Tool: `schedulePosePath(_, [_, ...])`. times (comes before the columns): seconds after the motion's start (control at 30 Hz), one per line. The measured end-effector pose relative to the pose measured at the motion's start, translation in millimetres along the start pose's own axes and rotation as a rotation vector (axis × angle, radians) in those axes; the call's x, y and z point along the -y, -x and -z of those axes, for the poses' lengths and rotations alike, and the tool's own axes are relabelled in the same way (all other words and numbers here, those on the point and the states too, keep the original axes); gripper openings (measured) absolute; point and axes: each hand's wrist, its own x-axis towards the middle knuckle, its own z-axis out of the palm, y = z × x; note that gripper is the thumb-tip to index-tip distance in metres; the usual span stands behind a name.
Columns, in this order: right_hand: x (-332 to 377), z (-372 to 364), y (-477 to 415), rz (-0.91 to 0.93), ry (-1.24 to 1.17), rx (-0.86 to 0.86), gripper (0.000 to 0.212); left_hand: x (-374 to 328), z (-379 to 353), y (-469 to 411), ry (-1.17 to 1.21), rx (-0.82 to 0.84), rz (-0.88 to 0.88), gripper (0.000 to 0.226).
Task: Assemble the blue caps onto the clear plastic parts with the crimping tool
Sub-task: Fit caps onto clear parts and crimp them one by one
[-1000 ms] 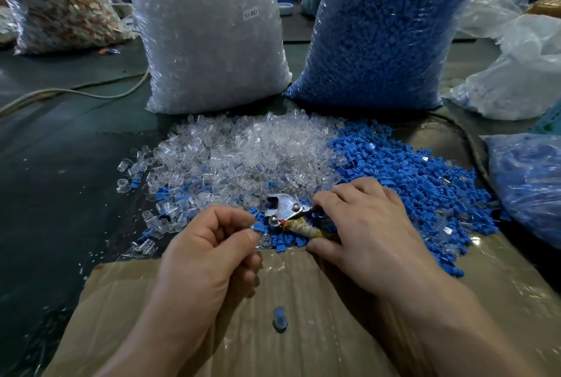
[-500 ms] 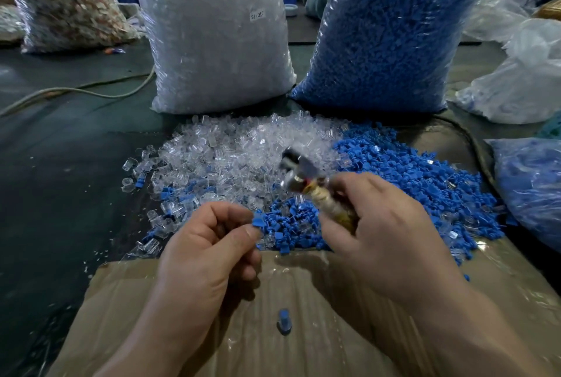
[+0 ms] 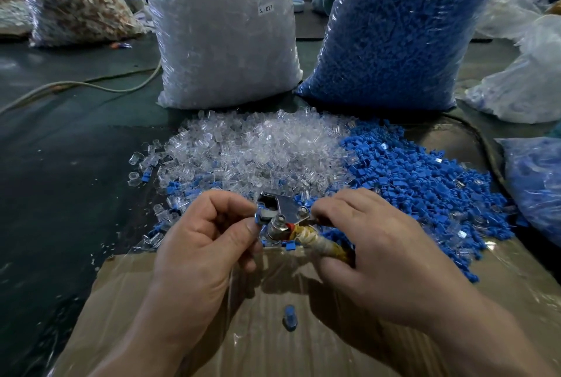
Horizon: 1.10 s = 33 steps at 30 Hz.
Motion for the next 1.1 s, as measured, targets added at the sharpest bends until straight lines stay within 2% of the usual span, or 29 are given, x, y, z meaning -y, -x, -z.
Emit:
schedulePosePath(0.67, [4.5, 3.9, 0.2, -0.017, 0.016, 0.018, 0.063, 1.5, 4.1, 1.2, -0.016, 0.049, -0.046, 0.019])
schedulePosePath(0.83, [5.6, 3.2, 1.1, -0.020, 0.039, 0.009, 0.054, -0.2, 2.0, 2.6, -0.026, 0.022, -0.058, 0.016])
schedulePosePath(1.1, [4.4, 1.9, 0.6, -0.028, 0.035, 0.011, 0.053, -3.9, -1.6, 4.4, -0.039, 0.025, -0.047, 0.015])
